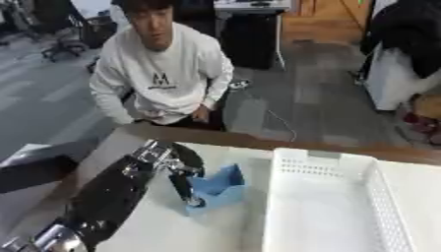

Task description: Pick up objects on the table and place them in the box.

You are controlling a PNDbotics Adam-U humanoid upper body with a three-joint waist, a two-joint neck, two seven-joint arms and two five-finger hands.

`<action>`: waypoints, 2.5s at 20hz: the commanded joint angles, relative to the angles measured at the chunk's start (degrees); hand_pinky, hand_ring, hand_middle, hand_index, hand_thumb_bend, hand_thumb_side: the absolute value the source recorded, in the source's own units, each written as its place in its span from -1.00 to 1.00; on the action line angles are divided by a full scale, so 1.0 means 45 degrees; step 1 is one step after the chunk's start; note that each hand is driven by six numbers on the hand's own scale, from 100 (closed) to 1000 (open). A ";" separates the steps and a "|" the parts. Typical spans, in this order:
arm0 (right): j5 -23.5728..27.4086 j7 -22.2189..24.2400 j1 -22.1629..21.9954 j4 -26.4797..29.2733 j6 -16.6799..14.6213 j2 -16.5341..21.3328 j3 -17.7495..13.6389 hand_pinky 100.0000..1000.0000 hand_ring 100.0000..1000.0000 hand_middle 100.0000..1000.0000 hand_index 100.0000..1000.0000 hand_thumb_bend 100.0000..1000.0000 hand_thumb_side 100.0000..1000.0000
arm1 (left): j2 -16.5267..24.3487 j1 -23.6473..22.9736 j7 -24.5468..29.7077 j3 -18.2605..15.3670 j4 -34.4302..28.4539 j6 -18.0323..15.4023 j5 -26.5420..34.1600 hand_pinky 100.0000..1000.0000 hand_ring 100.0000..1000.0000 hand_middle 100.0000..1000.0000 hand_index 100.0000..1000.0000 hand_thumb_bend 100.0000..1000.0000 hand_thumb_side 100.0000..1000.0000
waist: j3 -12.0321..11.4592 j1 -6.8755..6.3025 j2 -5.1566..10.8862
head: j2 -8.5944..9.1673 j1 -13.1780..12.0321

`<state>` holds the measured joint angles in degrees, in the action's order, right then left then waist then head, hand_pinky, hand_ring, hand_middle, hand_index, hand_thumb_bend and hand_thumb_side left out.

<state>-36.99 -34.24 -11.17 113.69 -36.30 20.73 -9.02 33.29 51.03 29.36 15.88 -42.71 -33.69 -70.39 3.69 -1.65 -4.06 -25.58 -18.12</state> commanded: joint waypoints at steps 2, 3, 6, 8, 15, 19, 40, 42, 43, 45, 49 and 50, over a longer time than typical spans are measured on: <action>-0.0026 -0.3554 0.0053 0.0201 -0.3482 0.0278 -0.0097 -1.00 -0.58 -0.72 -0.42 -1.00 0.28 | 0.0639 0.0421 0.2820 -0.0112 -0.0572 -0.2967 0.0062 -1.00 -1.00 -1.00 -0.40 -0.89 0.66 | -0.0028 0.0022 0.0172 | -0.0024 -0.0114; -0.0029 -0.3555 0.0048 0.0201 -0.3482 0.0276 -0.0096 -1.00 -0.58 -0.72 -0.42 -1.00 0.28 | 0.0685 0.0492 0.2830 -0.0128 -0.0682 -0.2936 0.0086 -1.00 -1.00 -1.00 -0.40 -0.89 0.66 | -0.0032 0.0022 0.0176 | -0.0024 -0.0119; -0.0040 -0.3555 0.0034 0.0201 -0.3482 0.0274 -0.0093 -1.00 -0.58 -0.72 -0.42 -1.00 0.28 | 0.0826 0.0686 0.2998 -0.0151 -0.0960 -0.2828 0.0192 -1.00 -1.00 -1.00 -0.41 -0.89 0.66 | -0.0046 0.0017 0.0186 | -0.0032 -0.0138; -0.0049 -0.3553 0.0026 0.0201 -0.3482 0.0273 -0.0093 -1.00 -0.58 -0.72 -0.42 -1.00 0.28 | 0.0921 0.0806 0.3126 -0.0176 -0.1119 -0.2793 0.0395 -1.00 -1.00 -1.00 -0.41 -0.89 0.66 | -0.0054 0.0014 0.0192 | -0.0039 -0.0144; -0.0066 -0.3540 -0.0017 0.0201 -0.3482 0.0280 -0.0085 -1.00 -0.58 -0.72 -0.42 -1.00 0.28 | 0.1238 0.1393 0.3518 -0.0088 -0.1683 -0.2913 0.1581 -1.00 -1.00 -1.00 -0.42 -0.88 0.67 | -0.0077 -0.0004 0.0236 | -0.0045 -0.0189; -0.0043 -0.3566 -0.0013 0.0201 -0.3482 0.0314 -0.0099 -1.00 -0.58 -0.72 -0.42 -1.00 0.28 | 0.1212 0.1439 0.3753 -0.0014 -0.1881 -0.2895 0.1979 -1.00 -1.00 -1.00 -0.41 -0.88 0.67 | -0.0048 -0.0011 0.0254 | -0.0018 -0.0208; 0.0741 -0.3339 0.0357 0.0201 -0.3482 0.0750 -0.0116 -1.00 -0.58 -0.71 -0.42 -1.00 0.27 | -0.0859 0.2429 -0.4936 0.3121 -0.4209 -0.4062 -0.0312 -1.00 -1.00 -1.00 -0.38 -0.85 0.81 | 0.0504 -0.0114 0.0289 | 0.0104 -0.0754; 0.0856 -0.3285 0.0405 0.0201 -0.3482 0.0793 -0.0132 -1.00 -0.57 -0.71 -0.42 -1.00 0.27 | -0.1021 0.2399 -0.5506 0.3271 -0.4083 -0.4062 -0.0758 -1.00 -1.00 -1.00 -0.32 -0.88 0.88 | 0.0556 -0.0125 0.0286 | 0.0131 -0.0782; 0.0912 -0.3256 0.0424 0.0201 -0.3482 0.0810 -0.0142 -1.00 -0.57 -0.71 -0.42 -1.00 0.27 | -0.1080 0.2372 -0.5844 0.3361 -0.4062 -0.4062 -0.0922 -1.00 -1.00 -0.88 -0.18 -0.94 0.94 | 0.0576 -0.0130 0.0284 | 0.0154 -0.0784; 0.1010 -0.3193 0.0450 0.0201 -0.3482 0.0832 -0.0164 -1.00 -0.58 -0.71 -0.42 -1.00 0.29 | -0.1144 0.2302 -0.6492 0.3614 -0.4038 -0.4062 -0.1150 -0.01 0.01 0.10 0.43 -0.92 1.00 | 0.0605 -0.0140 0.0278 | 0.0194 -0.0784; 0.1166 -0.3078 0.0482 0.0201 -0.3482 0.0858 -0.0205 -1.00 -0.57 -0.71 -0.42 -1.00 0.28 | -0.1202 0.2222 -0.6920 0.3947 -0.3776 -0.4062 -0.2147 1.00 1.00 1.00 1.00 0.75 1.00 | 0.0629 -0.0150 0.0279 | 0.0192 -0.0795; 0.1192 -0.3055 0.0484 0.0201 -0.3482 0.0861 -0.0213 -1.00 -0.57 -0.71 -0.42 -1.00 0.28 | -0.1204 0.2206 -0.7079 0.3996 -0.3738 -0.4062 -0.2324 1.00 1.00 1.00 1.00 0.86 1.00 | 0.0628 -0.0150 0.0281 | 0.0207 -0.0797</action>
<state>-32.06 -33.38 -9.62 113.69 -37.15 23.18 -9.38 27.46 60.06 -1.58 33.89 -59.37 -52.02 -79.71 6.48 -2.44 -3.54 -25.40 -21.17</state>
